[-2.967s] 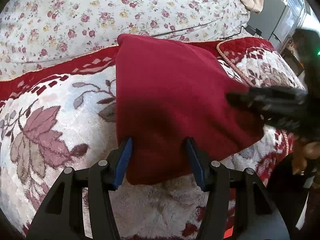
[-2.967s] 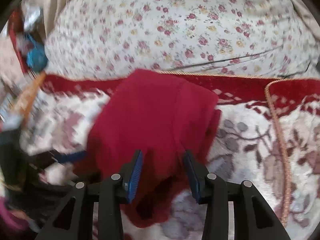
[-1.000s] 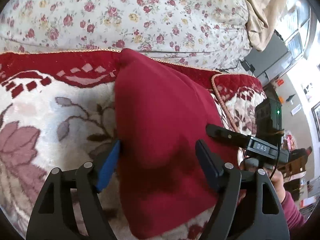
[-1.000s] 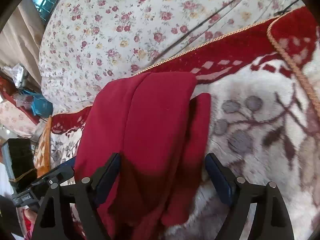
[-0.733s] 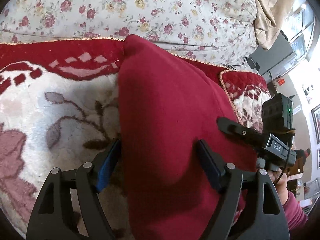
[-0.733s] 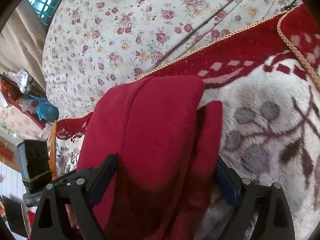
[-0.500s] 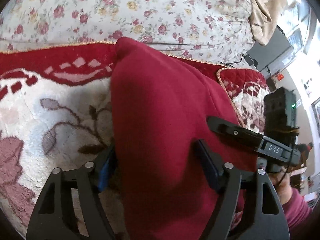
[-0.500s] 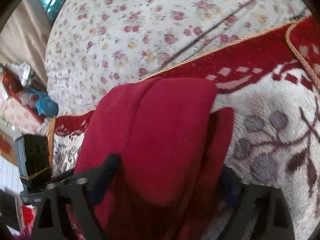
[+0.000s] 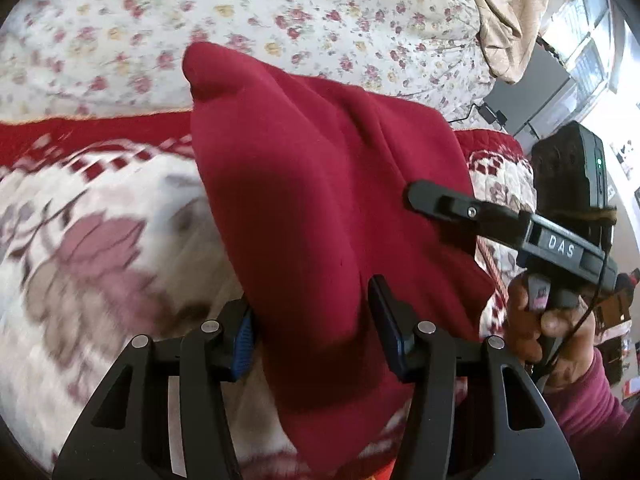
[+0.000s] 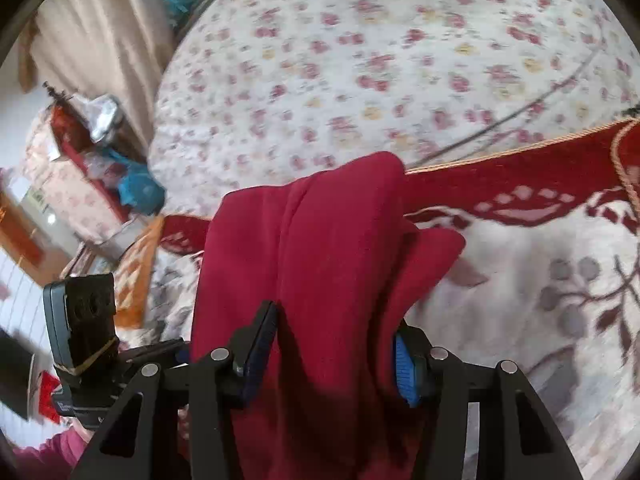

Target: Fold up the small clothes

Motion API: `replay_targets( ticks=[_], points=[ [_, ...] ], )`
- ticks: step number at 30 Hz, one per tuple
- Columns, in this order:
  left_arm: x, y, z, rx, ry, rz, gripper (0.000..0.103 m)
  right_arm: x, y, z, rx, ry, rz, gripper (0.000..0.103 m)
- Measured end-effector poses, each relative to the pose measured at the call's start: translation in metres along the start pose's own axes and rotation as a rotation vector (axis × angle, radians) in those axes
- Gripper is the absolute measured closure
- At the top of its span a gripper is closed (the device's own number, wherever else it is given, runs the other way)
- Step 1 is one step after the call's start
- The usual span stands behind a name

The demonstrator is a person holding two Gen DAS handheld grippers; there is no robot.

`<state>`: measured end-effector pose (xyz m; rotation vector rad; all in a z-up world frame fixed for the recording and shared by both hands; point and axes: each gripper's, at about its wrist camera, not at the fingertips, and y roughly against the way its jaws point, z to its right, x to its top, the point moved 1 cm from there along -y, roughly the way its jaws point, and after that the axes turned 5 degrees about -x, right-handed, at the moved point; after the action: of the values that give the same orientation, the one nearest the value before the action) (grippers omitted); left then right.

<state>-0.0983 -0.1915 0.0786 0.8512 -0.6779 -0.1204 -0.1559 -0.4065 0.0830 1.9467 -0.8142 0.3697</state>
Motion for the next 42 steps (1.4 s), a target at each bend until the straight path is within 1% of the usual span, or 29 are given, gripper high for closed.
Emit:
replay_targets(
  ticks=[3,6,8,10,12,13,14,15,16,18,19,20,22,25,27,28,29,30,31,33,37,39,40,42],
  points=[
    [-0.020,0.016,-0.012,-0.002,0.047,-0.017,0.051,-0.011,-0.002,-0.019,0.035,0.001,-0.037,0.051],
    [-0.031,0.020,-0.022,0.002,0.087,-0.029,0.051,-0.024,-0.012,-0.033,0.043,0.000,-0.084,0.051],
    [-0.034,0.016,-0.032,0.030,0.118,-0.026,0.051,-0.030,-0.020,-0.036,0.034,-0.014,-0.111,0.051],
    [-0.033,0.009,-0.040,0.049,0.147,-0.026,0.051,-0.032,-0.032,-0.028,0.033,-0.079,-0.144,0.051],
    [-0.032,0.003,-0.045,0.053,0.161,-0.029,0.051,-0.032,-0.045,-0.012,-0.011,-0.152,-0.164,0.050],
    [-0.032,0.002,-0.045,0.049,0.164,-0.031,0.051,-0.032,-0.048,-0.004,-0.068,-0.155,-0.169,0.045],
    [-0.033,0.002,-0.044,0.055,0.163,-0.034,0.051,-0.033,-0.048,-0.002,-0.098,-0.140,-0.168,0.041],
    [-0.033,0.002,-0.043,0.067,0.156,-0.033,0.051,-0.033,-0.043,-0.001,-0.115,-0.121,-0.158,0.040],
    [-0.033,0.003,-0.042,0.077,0.149,-0.032,0.049,-0.033,-0.034,-0.002,-0.140,-0.094,-0.141,0.040],
    [-0.033,0.005,-0.040,0.103,0.135,-0.025,0.049,-0.032,-0.017,-0.008,-0.204,-0.021,-0.105,0.040],
    [-0.034,0.006,-0.038,0.119,0.127,-0.018,0.049,-0.031,-0.006,-0.014,-0.222,0.027,-0.081,0.040],
    [-0.035,0.007,-0.037,0.136,0.118,-0.011,0.049,-0.032,0.002,-0.018,-0.214,0.057,-0.067,0.040],
    [-0.037,0.010,-0.030,0.181,0.089,0.009,0.049,-0.036,0.019,-0.034,-0.165,0.132,-0.042,0.040],
    [-0.041,0.016,-0.022,0.256,0.045,0.052,0.049,-0.054,0.028,-0.063,-0.125,0.279,-0.047,0.049],
    [-0.044,0.021,-0.016,0.308,0.011,0.084,0.049,-0.070,0.020,-0.077,-0.138,0.369,-0.077,0.051],
    [-0.045,0.023,-0.015,0.326,0.001,0.096,0.049,-0.078,0.015,-0.079,-0.164,0.400,-0.090,0.052],
    [-0.046,0.025,-0.013,0.343,-0.006,0.109,0.049,-0.084,0.008,-0.076,-0.223,0.421,-0.100,0.053],
    [-0.048,0.028,-0.012,0.353,-0.009,0.121,0.049,-0.088,-0.001,-0.068,-0.296,0.418,-0.113,0.053],
    [-0.048,0.029,-0.012,0.358,-0.009,0.128,0.049,-0.092,-0.010,-0.057,-0.327,0.393,-0.138,0.053],
    [-0.050,0.032,-0.012,0.370,-0.006,0.133,0.049,-0.098,-0.018,-0.041,-0.290,0.324,-0.158,0.053],
    [-0.054,0.039,-0.008,0.403,-0.005,0.173,0.049,-0.095,-0.001,-0.038,-0.243,0.254,-0.116,0.053],
    [-0.056,0.043,-0.005,0.420,-0.015,0.193,0.049,-0.093,0.013,-0.042,-0.230,0.221,-0.072,0.053],
    [-0.057,0.046,-0.002,0.430,-0.021,0.204,0.049,-0.091,0.023,-0.043,-0.227,0.206,-0.041,0.051],
    [-0.059,0.049,0.002,0.438,-0.029,0.219,0.049,-0.087,0.032,-0.050,-0.242,0.199,-0.007,0.049]
  ],
)
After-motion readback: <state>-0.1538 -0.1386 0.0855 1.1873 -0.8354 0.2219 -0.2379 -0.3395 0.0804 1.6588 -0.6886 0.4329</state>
